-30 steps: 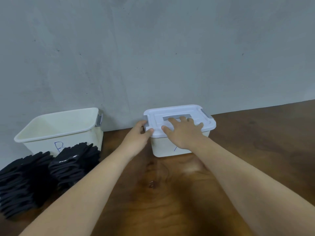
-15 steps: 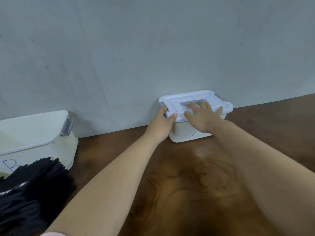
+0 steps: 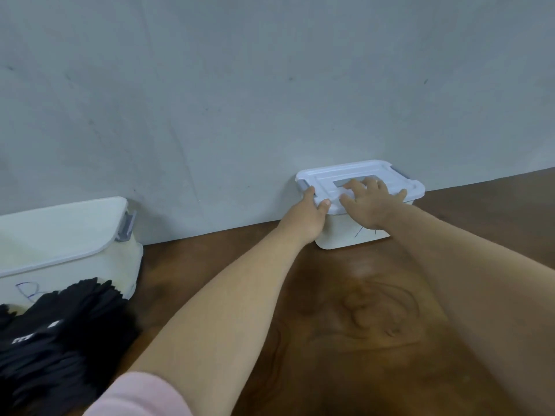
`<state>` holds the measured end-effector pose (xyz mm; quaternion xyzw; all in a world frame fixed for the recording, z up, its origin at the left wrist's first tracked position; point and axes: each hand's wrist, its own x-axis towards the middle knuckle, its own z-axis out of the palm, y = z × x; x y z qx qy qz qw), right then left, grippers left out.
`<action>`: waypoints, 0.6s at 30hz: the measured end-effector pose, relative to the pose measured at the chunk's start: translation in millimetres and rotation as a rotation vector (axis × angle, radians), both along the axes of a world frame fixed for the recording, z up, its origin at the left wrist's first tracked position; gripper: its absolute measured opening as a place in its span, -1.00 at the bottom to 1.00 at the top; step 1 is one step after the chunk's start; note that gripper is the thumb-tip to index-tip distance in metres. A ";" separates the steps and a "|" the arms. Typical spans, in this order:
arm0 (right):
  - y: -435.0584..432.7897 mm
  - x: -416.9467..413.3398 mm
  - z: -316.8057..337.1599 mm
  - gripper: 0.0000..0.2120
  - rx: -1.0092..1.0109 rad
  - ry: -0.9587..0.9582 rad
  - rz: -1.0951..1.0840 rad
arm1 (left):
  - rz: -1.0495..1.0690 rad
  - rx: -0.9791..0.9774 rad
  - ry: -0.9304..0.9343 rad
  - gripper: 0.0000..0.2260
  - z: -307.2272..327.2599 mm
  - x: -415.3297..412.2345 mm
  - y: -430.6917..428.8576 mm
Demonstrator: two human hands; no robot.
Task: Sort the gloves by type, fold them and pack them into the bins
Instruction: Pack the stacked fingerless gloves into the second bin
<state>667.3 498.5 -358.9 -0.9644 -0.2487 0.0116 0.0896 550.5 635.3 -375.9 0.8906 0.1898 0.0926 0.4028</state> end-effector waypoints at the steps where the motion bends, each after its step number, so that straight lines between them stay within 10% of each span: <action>1: 3.0 -7.4 9.0 -0.46 -0.048 0.006 -0.008 | -0.002 0.065 0.014 -0.46 7.2 -5.2 0.9; 18: 195.4 -250.7 33.0 -0.50 0.109 -0.075 0.567 | 0.335 0.656 0.163 -0.59 52.5 -295.2 175.0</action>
